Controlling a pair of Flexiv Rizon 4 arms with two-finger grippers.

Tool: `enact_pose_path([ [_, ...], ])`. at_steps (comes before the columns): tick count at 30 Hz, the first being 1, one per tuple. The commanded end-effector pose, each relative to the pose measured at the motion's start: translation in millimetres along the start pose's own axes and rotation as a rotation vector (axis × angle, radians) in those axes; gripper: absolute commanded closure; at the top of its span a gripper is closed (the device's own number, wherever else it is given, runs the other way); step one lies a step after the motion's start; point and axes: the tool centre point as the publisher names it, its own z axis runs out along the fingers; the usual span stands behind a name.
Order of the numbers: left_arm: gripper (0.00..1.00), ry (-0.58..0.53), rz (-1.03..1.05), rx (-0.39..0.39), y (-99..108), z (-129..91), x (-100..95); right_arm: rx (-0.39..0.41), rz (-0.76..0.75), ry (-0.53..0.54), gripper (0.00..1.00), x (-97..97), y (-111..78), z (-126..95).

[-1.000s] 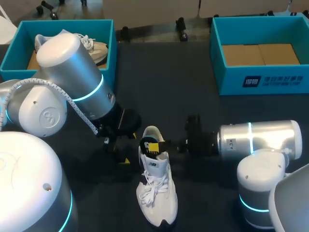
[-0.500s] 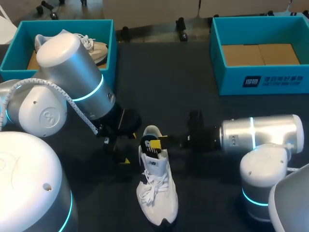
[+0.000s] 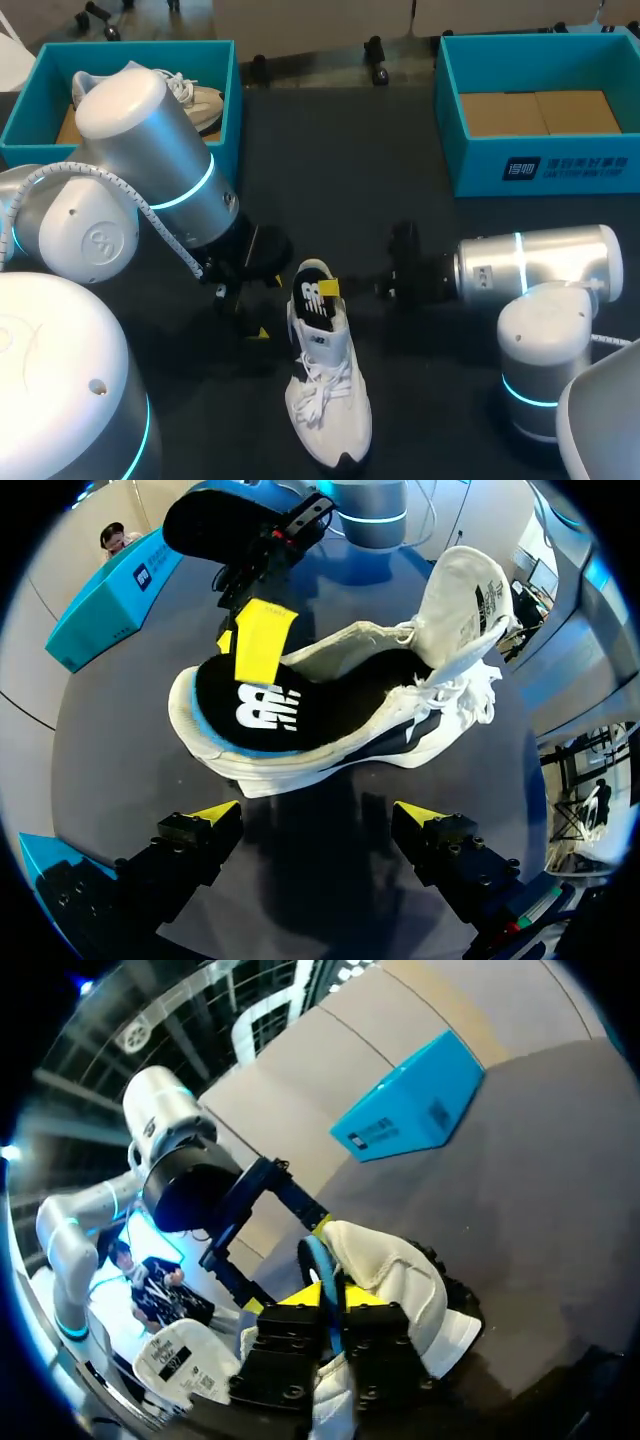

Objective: Take the shoe out of the shoebox, open the shoe tongue, remove and reinsert the insole, then place the shoe into the shoebox

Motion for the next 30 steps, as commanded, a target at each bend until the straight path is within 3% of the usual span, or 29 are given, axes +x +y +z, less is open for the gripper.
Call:
enact_pose_path([
  [1,0.00,0.000,0.001,0.002,0,1,0.1,-0.004,0.060,-0.005,1.00,-0.5,-7.3,6],
  [14,0.00,0.000,0.001,0.002,0,1,0.1,0.011,0.215,0.002,1.00,8.7,-35.7,12],
  [20,0.00,0.000,0.001,0.002,0,1,0.1,-0.004,0.150,-0.022,1.00,13.1,-32.9,9],
  [21,0.00,0.000,0.001,0.002,0,1,0.1,-0.005,0.120,-0.030,0.87,15.0,-30.1,9],
  [22,0.00,0.000,0.001,0.002,0,1,0.1,-0.007,0.095,-0.036,0.66,16.8,-27.6,9],
  [23,0.00,0.000,0.001,0.002,0,1,0.1,-0.005,0.080,-0.045,0.56,18.3,-25.1,8],
  [25,0.00,0.000,0.001,0.002,0,1,0.1,-0.012,0.040,-0.062,0.53,20.9,-20.2,7],
  [27,0.00,0.000,0.001,0.002,0,1,0.1,-0.011,0.002,-0.080,0.37,24.2,-15.3,6],
  [29,0.00,0.000,0.001,0.002,0,1,0.1,-0.014,-0.036,-0.094,0.31,26.7,-12.0,4],
  [30,0.00,0.000,0.001,0.002,0,1,0.1,-0.017,-0.048,-0.101,0.21,27.8,-10.4,4],
])
